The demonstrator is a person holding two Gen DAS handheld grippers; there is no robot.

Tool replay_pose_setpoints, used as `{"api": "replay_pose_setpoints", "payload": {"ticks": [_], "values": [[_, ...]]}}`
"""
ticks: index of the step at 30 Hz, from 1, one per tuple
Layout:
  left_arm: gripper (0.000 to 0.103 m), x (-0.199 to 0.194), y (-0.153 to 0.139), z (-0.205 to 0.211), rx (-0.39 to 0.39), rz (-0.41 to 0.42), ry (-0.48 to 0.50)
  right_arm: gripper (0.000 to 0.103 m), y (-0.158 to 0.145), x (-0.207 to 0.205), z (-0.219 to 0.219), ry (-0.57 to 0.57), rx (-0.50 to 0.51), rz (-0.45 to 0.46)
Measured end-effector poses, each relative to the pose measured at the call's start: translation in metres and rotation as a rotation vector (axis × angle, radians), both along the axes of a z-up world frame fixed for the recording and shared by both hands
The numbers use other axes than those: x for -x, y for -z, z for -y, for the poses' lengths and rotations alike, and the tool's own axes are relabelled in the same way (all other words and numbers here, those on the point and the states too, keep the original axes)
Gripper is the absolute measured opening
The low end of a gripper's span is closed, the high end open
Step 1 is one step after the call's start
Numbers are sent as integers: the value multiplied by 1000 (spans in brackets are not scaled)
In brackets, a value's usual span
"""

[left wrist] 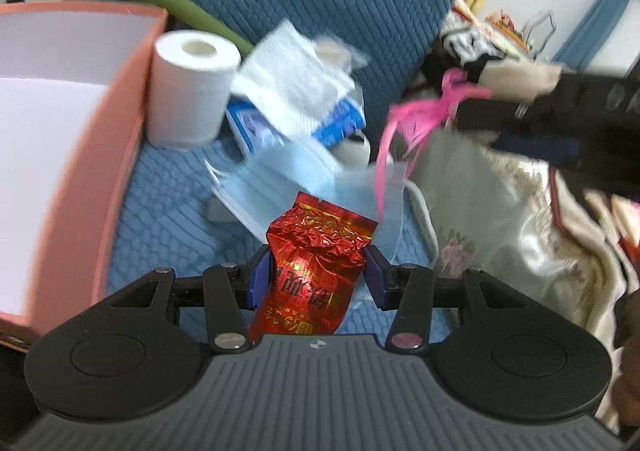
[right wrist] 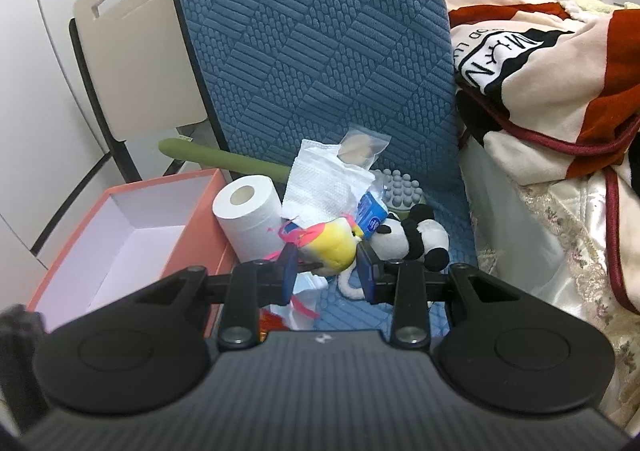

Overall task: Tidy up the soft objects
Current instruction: 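Lift the yellow toy bird off the seat with the right tool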

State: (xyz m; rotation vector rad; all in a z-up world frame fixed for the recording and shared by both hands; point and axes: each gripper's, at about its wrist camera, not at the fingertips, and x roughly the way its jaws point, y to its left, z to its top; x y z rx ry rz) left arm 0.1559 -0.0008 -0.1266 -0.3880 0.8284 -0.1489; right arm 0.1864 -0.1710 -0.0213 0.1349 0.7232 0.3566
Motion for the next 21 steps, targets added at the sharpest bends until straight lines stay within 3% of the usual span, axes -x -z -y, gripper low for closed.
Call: {"api": "replay_pose_setpoints", "payload": {"ticks": [7, 11, 14, 19, 21], "values": [[54, -13, 34, 17, -29, -60, 39, 35, 5, 1, 3, 7, 14, -14], [54, -10, 41, 13, 14, -62, 31, 35, 5, 2, 8, 22, 7, -15], [54, 0, 38, 5, 70, -31, 14, 35, 4, 1, 13, 40, -4, -12], [55, 16, 15, -1, 69, 72, 13, 35, 8, -4, 24, 74, -30, -26], [55, 14, 11, 0, 25, 82, -13, 35, 14, -6, 26, 82, -34, -43]]}}
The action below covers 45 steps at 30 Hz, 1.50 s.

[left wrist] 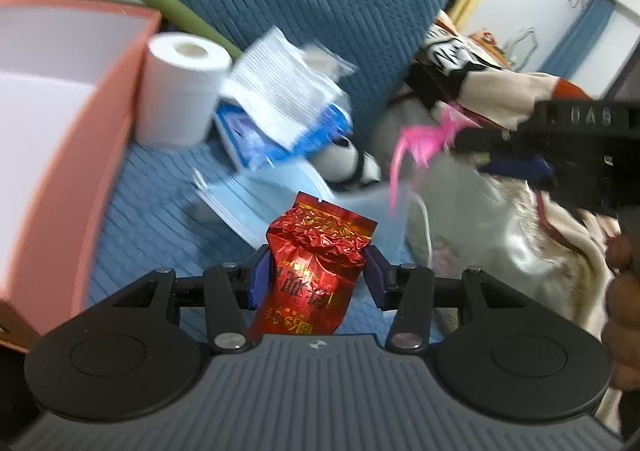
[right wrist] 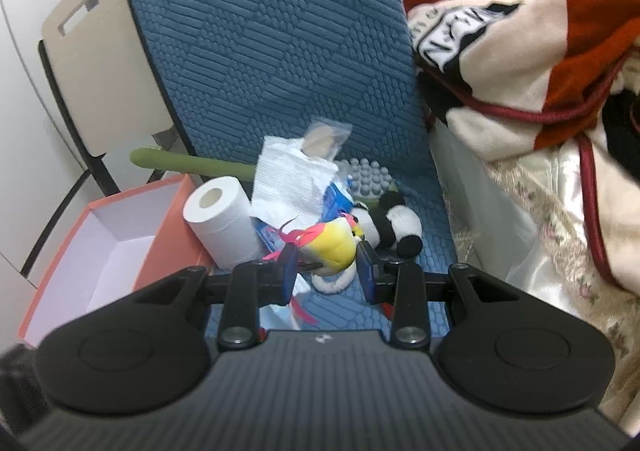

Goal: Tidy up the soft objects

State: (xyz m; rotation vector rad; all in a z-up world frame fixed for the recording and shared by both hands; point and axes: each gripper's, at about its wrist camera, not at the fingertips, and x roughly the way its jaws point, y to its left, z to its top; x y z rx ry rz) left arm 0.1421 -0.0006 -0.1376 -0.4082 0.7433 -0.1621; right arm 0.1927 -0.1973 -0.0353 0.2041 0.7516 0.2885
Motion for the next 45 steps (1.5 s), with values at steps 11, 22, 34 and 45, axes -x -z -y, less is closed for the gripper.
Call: {"api": "replay_pose_setpoints", "payload": {"ticks": [11, 22, 34, 45], "values": [[56, -44, 57, 14, -186, -147, -8, 35, 40, -13, 6, 33, 3, -103], [80, -10, 14, 22, -143, 38, 24, 35, 44, -17, 14, 53, -9, -108], [51, -28, 43, 90, -278, 63, 214, 35, 40, -14, 21, 53, -47, -102], [3, -36, 56, 99, -334, 63, 172, 35, 44, -6, 32, 61, -77, -88]]}}
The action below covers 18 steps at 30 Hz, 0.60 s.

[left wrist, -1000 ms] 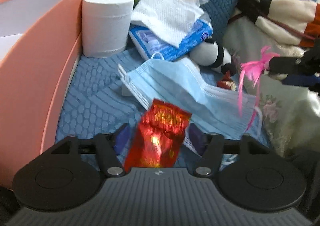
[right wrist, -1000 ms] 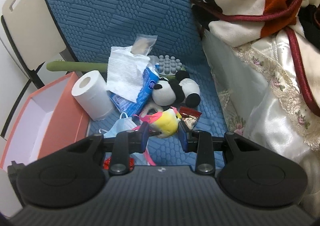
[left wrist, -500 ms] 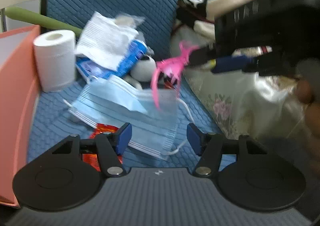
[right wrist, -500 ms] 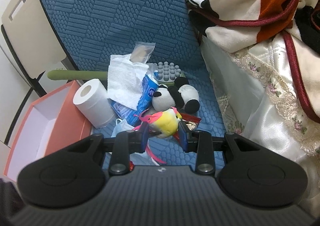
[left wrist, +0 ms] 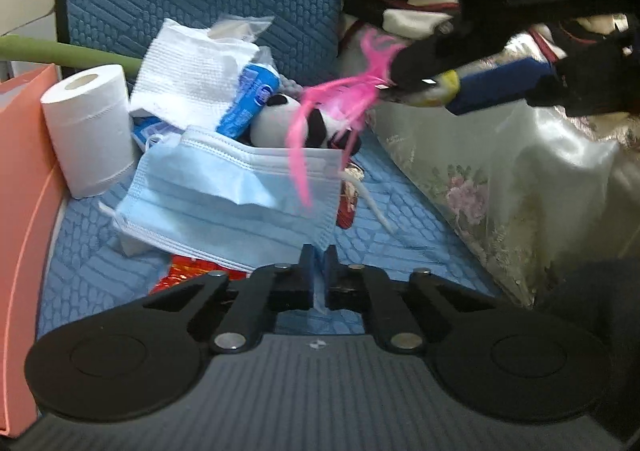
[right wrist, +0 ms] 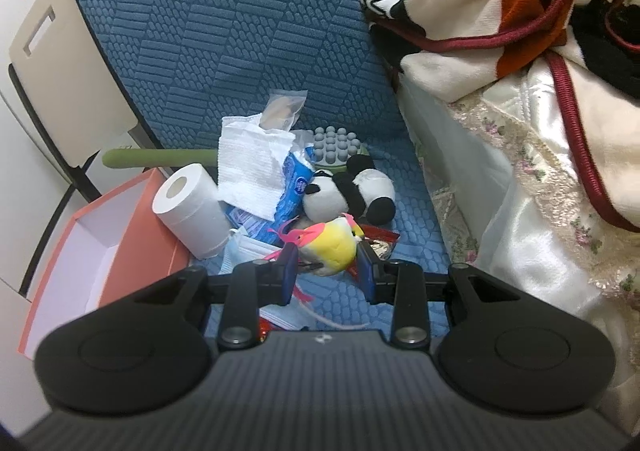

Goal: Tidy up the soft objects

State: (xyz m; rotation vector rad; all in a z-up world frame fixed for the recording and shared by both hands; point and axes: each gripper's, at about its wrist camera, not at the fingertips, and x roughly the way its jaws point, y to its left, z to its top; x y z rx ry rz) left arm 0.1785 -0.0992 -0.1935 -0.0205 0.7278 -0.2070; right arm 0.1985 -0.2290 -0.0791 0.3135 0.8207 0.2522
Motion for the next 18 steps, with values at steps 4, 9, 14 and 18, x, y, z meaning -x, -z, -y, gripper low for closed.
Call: {"api": "replay_pose_setpoints", "payload": {"ticks": [4, 9, 14, 18], "values": [[1, -1, -6, -8, 28, -17, -24, 35, -1, -1, 8, 25, 9, 13], [1, 1, -20, -11, 50, 3, -38, 35, -14, -4, 18, 48, 21, 48], [1, 1, -45, -13, 92, 30, -41, 35, -30, -1, 22, 45, 70, 73], [1, 2, -71, -18, 128, 48, -44, 35, -37, 2, 23, 29, 114, 72]]}}
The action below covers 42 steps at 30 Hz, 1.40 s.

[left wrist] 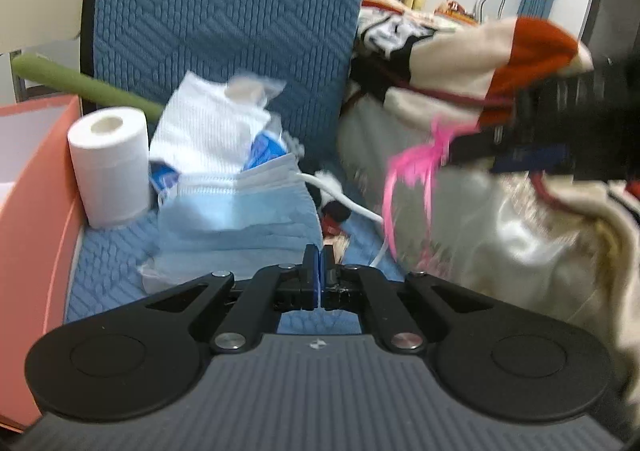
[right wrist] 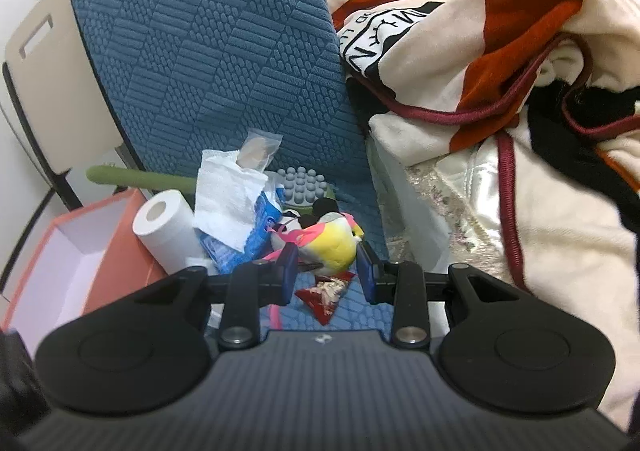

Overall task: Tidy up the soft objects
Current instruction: 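Carry the mask with the left tool while the right tool carries the bird to the pink box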

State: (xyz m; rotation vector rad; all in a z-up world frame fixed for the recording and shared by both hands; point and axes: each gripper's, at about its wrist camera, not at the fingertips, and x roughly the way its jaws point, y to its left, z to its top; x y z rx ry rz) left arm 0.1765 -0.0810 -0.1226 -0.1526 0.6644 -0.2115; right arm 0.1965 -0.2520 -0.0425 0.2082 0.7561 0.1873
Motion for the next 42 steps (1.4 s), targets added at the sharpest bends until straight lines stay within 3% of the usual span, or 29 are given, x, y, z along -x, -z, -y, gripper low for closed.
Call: {"api": "replay_pose_setpoints", "payload": {"ticks": [10, 14, 21, 27, 42], "values": [[1, 6, -56, -32, 86, -4, -47, 35, -14, 8, -7, -20, 50, -32], [1, 10, -75, -41, 59, -12, -61, 35, -20, 13, -19, -54, 77, -32], [1, 13, -105, -65, 103, -34, -88, 35, -29, 14, -39, -99, 78, -47], [1, 8, -134, -85, 118, -27, -98, 35, -53, 9, -58, -146, 69, -22], [1, 6, -214, -167, 106, 88, -180, 35, -128, -11, -138, -283, 28, 103]]}}
